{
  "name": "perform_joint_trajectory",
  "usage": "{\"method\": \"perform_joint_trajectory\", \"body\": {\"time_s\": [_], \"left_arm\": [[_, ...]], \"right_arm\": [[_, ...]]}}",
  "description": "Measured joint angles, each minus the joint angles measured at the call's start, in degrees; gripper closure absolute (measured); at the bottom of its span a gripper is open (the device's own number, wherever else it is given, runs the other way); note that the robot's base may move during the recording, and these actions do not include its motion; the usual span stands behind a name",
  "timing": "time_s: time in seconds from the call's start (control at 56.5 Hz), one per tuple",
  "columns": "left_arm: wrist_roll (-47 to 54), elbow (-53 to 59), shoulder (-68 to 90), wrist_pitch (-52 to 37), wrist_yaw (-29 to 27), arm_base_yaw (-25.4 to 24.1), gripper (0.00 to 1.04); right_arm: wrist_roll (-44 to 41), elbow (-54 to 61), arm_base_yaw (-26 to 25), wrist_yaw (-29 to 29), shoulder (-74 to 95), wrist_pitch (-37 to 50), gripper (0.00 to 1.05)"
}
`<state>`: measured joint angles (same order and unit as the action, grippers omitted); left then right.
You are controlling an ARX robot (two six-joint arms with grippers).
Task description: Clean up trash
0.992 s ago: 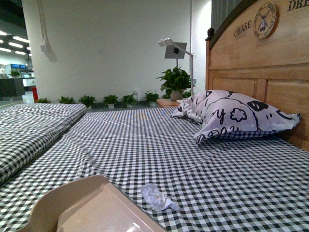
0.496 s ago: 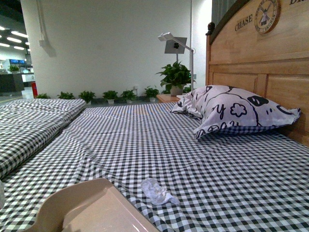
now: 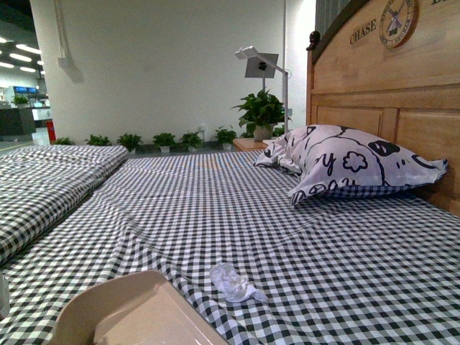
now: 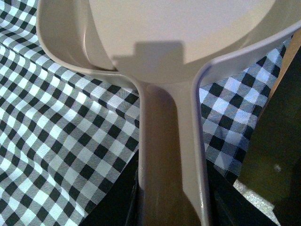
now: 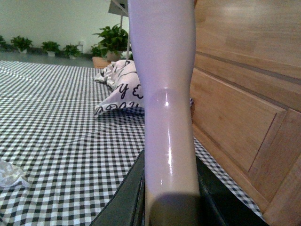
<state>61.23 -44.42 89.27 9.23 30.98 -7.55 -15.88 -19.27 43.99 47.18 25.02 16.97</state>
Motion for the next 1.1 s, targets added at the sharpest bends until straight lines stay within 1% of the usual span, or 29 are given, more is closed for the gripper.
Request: {"method": "perform_joint_trajectory", "body": {"time_s": [0.266, 0.283, 0.319, 0.354, 0.372, 0.39, 0.425, 0.443, 0.461, 0.478, 0.514, 0.531, 0.567, 0.62, 0.726, 0.85, 0.921, 1.098], "left_arm": [[0.3, 0.0, 0.0, -0.1, -0.3, 0.0, 0.77], [0.3, 0.0, 0.0, -0.1, -0.3, 0.0, 0.77], [0.3, 0.0, 0.0, -0.1, -0.4, 0.0, 0.77], [0.3, 0.0, 0.0, -0.1, -0.4, 0.0, 0.77], [0.4, 0.0, 0.0, -0.1, -0.4, 0.0, 0.77], [0.4, 0.0, 0.0, -0.1, -0.4, 0.0, 0.77], [0.4, 0.0, 0.0, -0.1, -0.4, 0.0, 0.77], [0.5, 0.0, 0.0, -0.1, -0.4, 0.0, 0.77], [0.5, 0.0, 0.0, -0.1, -0.5, -0.1, 0.77], [0.5, 0.0, 0.0, -0.1, -0.5, -0.1, 0.77], [0.5, 0.0, 0.0, -0.2, -0.6, -0.1, 0.77], [0.5, 0.0, 0.0, -0.2, -0.6, -0.1, 0.77], [0.5, 0.0, 0.0, -0.2, -0.5, -0.1, 0.77], [0.5, 0.0, 0.1, -0.2, -0.5, -0.1, 0.77], [0.5, 0.0, 0.1, -0.2, -0.5, -0.1, 0.77], [0.5, 0.0, 0.1, -0.2, -0.5, -0.1, 0.77], [0.5, 0.0, 0.1, -0.2, -0.5, -0.1, 0.77], [0.5, 0.0, 0.1, -0.2, -0.5, -0.1, 0.77]], "right_arm": [[0.0, 0.0, 0.0, 0.0, 0.0, 0.0, 0.84], [1.0, -0.3, 0.1, 0.6, 0.2, -1.0, 0.84], [4.8, -3.2, 0.2, 3.5, 1.3, -9.9, 0.84], [9.4, -6.7, -0.5, 3.6, 2.5, -19.7, 0.84], [12.3, -8.5, -1.4, 2.7, 3.1, -26.1, 0.84], [14.9, -9.3, -2.3, 1.3, 3.5, -29.9, 0.84], [17.4, -9.5, -5.3, -1.9, 4.9, -34.4, 0.84], [18.4, -9.3, -7.2, -4.6, 5.6, -35.0, 0.84], [19.1, -9.1, -9.2, -7.0, 6.7, -34.8, 0.84], [19.5, -9.0, -10.2, -8.2, 7.3, -34.6, 0.84], [20.7, -9.1, -14.4, -12.9, 10.1, -32.9, 0.84], [20.9, -9.1, -15.5, -14.1, 10.8, -32.3, 0.84], [21.2, -9.4, -19.3, -18.6, 14.1, -30.0, 0.84], [21.4, -10.1, -23.4, -23.4, 18.9, -26.4, 0.84], [22.3, -12.8, -27.7, -30.4, 28.3, -21.2, 0.84], [22.9, -17.8, -28.5, -35.2, 40.6, -17.4, 0.84], [22.3, -21.8, -27.2, -36.8, 48.5, -16.4, 0.84], [19.7, -31.4, -22.9, -37.2, 63.6, -18.0, 0.84]]}}
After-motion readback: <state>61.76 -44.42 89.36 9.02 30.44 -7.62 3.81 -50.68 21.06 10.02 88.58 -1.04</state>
